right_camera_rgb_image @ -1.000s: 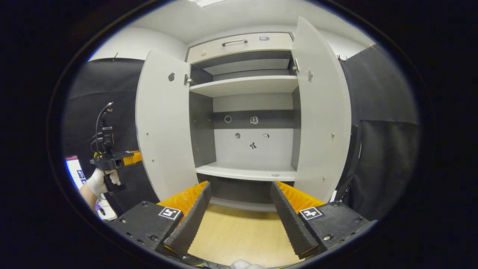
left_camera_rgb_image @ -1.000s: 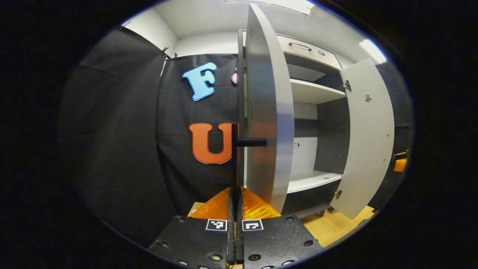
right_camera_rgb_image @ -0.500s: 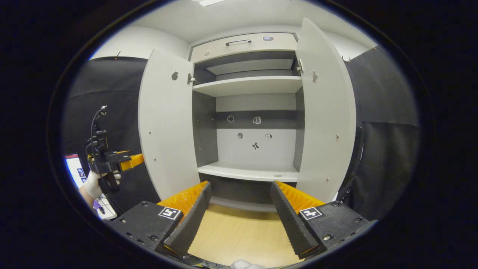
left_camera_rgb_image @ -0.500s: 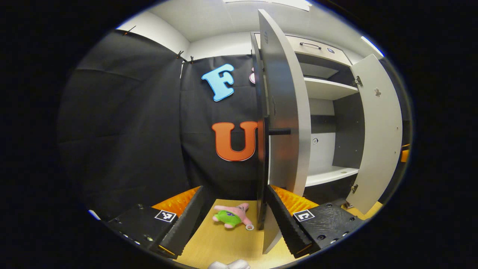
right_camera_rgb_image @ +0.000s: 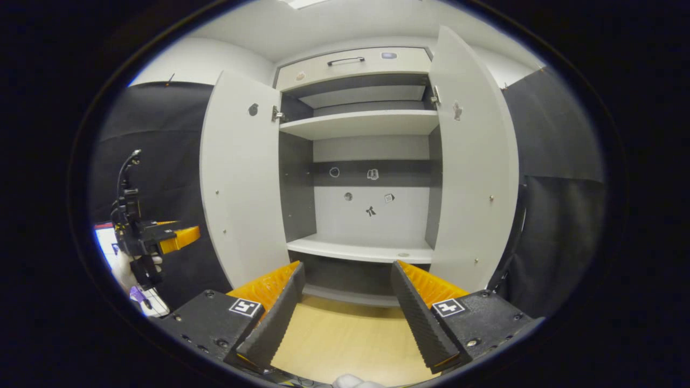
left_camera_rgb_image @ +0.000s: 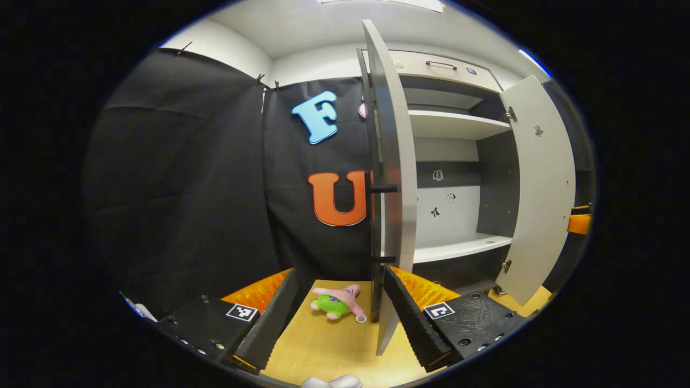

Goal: Open the right door of the double-door shoe cabinet with the right hand, and open the left door with the left hand.

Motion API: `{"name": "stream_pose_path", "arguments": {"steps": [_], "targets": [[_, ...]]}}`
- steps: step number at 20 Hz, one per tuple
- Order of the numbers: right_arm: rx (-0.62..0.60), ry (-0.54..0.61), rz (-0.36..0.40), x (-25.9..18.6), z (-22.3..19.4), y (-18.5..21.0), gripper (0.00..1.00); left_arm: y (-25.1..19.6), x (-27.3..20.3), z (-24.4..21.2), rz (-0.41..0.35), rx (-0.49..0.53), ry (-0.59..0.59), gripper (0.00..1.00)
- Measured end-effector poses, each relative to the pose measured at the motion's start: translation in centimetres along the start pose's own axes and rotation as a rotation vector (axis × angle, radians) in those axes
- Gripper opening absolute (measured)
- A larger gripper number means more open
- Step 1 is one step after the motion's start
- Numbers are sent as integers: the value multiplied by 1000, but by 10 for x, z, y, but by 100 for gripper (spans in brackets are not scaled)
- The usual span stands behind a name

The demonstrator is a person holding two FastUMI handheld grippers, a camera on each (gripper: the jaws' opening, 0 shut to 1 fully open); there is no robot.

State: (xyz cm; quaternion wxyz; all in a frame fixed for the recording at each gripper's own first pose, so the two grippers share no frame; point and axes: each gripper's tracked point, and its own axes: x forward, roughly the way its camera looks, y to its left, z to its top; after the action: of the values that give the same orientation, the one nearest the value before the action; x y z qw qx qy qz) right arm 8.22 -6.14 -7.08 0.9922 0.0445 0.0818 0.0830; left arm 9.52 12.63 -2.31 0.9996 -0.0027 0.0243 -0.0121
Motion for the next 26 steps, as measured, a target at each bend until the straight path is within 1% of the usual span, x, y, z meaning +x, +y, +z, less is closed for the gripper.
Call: {"name": "stream_pose_path", "arguments": {"steps": [3, 4, 7, 9, 10, 11, 13, 14, 15, 16, 19, 21, 22, 23, 24, 26], "targets": [[2, -8, -28, 1, 4, -8, 100, -12, -16, 14, 7, 35, 1, 96], [3, -13, -34, 0, 7, -9, 99, -20, -21, 21, -6, 32, -3, 96], [3, -26, -62, -2, 12, -20, 99, -47, -35, 37, -36, 4, -11, 96], [2, -36, -85, -5, 16, -28, 99, -62, -39, 49, -41, 15, -27, 96], [4, -40, -98, -7, 19, -32, 99, -72, -41, 55, -47, 21, -41, 100], [7, -45, -117, -9, 20, -38, 99, -81, -43, 60, -52, 20, -54, 96], [2, -47, -168, -13, 22, -52, 99, -103, -46, 65, -81, 1, -62, 96], [0, -50, -184, -15, 23, -57, 100, -114, -45, 66, -101, -6, -61, 96], [3, -51, -196, -16, 23, -60, 99, -122, -44, 67, -111, -8, -62, 96], [7, -53, -208, -18, 23, -63, 100, -129, -43, 66, -120, -7, -63, 96], [11, -58, -247, -22, 22, -76, 100, -147, -41, 62, -140, -22, -53, 96], [22, -63, -272, -26, 21, -83, 100, -154, -39, 58, -139, -21, -54, 96], [30, -66, -281, -27, 20, -85, 100, -157, -38, 57, -133, -12, -56, 100], [35, -63, -289, -27, 19, -87, 100, -157, -37, 57, -122, 0, -62, 100], [36, -57, -297, -27, 16, -89, 100, -158, -37, 57, -112, 13, -73, 96], [33, -49, -309, -27, 13, -92, 100, -162, -37, 52, -111, 30, -75, 96]]}}
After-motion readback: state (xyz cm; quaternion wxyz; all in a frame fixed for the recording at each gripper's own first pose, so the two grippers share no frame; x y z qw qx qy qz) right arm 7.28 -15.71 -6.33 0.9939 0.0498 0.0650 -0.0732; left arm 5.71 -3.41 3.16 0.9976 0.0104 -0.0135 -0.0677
